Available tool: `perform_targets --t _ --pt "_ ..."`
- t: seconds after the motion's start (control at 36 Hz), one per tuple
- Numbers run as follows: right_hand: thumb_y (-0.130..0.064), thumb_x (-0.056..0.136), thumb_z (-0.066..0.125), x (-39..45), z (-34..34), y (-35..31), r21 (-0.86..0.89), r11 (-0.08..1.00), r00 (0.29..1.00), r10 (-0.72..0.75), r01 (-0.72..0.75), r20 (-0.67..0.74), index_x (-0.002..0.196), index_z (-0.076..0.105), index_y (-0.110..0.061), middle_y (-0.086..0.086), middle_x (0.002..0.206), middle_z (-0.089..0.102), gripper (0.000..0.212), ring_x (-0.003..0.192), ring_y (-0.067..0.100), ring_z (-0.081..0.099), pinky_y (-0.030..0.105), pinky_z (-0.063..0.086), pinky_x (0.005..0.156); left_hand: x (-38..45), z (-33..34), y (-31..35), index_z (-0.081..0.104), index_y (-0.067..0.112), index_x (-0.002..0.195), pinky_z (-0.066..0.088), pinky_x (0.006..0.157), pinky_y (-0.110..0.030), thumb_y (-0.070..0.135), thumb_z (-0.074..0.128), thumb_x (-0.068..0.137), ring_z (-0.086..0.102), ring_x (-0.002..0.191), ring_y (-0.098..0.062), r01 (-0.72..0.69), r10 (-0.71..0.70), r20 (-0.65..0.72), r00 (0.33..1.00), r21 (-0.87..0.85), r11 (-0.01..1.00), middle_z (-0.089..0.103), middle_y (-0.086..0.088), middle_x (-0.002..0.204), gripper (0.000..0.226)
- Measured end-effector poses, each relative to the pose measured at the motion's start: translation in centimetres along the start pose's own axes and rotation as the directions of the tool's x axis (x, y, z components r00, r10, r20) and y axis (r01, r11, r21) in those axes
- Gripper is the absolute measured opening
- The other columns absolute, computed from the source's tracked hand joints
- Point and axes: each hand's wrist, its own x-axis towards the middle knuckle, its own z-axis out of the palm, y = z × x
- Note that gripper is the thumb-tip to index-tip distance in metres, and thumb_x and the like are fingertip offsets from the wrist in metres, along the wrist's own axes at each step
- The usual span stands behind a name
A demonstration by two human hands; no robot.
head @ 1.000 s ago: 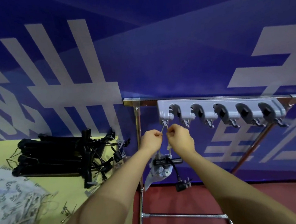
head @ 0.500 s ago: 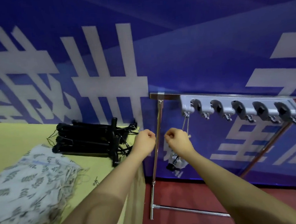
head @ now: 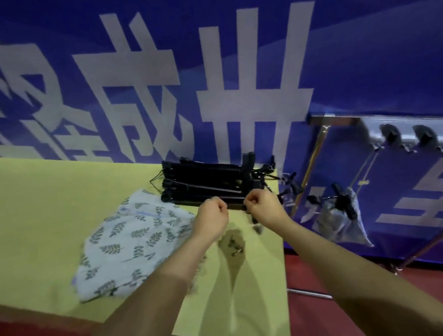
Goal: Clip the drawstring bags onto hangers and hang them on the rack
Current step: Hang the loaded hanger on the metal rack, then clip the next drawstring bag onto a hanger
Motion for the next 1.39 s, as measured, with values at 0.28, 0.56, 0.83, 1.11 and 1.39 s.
perform_targets --t 0.28,0.56,0.83,1.11,1.39 --pt "-0.003 0.092 0.037 1.0 10.5 -3.9 -0.107 0.994 0.975 0.011 0.013 0.222 0.118 0.06 -0.02 0.012 0.109 0.065 0.039 0.073 0.022 0.059 0.036 0.047 0.065 1.6 -4.3 -9.8 0.054 0.012 0.089 0.05 0.076 -0.037 0.008 0.049 0.091 0.057 0.084 -0.025 0.068 -0.07 0.088 0.994 0.027 0.997 0.06 -0.008 0.093 0.006" --pt "-0.007 0.089 0.047 0.9 14.7 -3.4 -0.322 0.943 0.934 0.042 0.08 0.354 0.139 0.045 -0.026 0.016 0.125 0.052 0.053 0.117 0.033 0.048 0.038 0.042 0.096 2.1 -3.0 -14.0 0.066 0.004 0.098 0.053 0.08 -0.036 0.012 0.049 0.091 0.063 0.089 -0.026 0.072 -0.1 0.23 0.968 0.126 0.989 0.065 -0.013 0.104 0.02" --pt "-0.014 0.087 0.056 0.6 15.9 -2.9 -0.301 0.943 0.972 -0.075 0.142 0.222 0.113 0.069 -0.025 0.004 0.113 0.056 0.031 0.107 0.025 0.047 0.033 0.036 0.091 0.9 -2.6 -15.5 0.064 0.012 0.094 0.048 0.068 -0.028 0.029 0.051 0.09 0.06 0.079 -0.026 0.033 -0.034 0.348 0.937 0.009 0.999 0.055 -0.01 0.099 0.022" --pt "-0.017 0.082 0.07 1.2 14.2 -4.2 -0.036 0.994 0.973 -0.094 0.104 0.21 0.081 0.066 -0.03 -0.009 0.106 0.048 0.014 0.111 0.017 0.041 0.038 0.031 0.103 0.9 -5.1 -15.0 0.065 0.009 0.096 0.036 0.048 -0.024 0.014 0.053 0.092 0.046 0.052 -0.009 -0.032 0.033 0.216 0.976 -0.009 0.999 0.059 0.0 0.071 0.014" --pt "-0.003 0.086 0.051 1.0 13.1 -6.2 -0.062 0.996 0.928 -0.042 0.069 0.371 0.122 0.059 -0.022 -0.003 0.126 0.053 0.041 0.107 0.014 0.052 0.037 0.04 0.103 0.7 -8.5 -12.6 0.042 0.013 0.095 0.028 0.047 -0.025 -0.011 0.035 0.087 0.037 0.054 -0.015 -0.061 0.072 0.035 0.997 -0.242 0.968 0.048 -0.008 0.079 0.026"
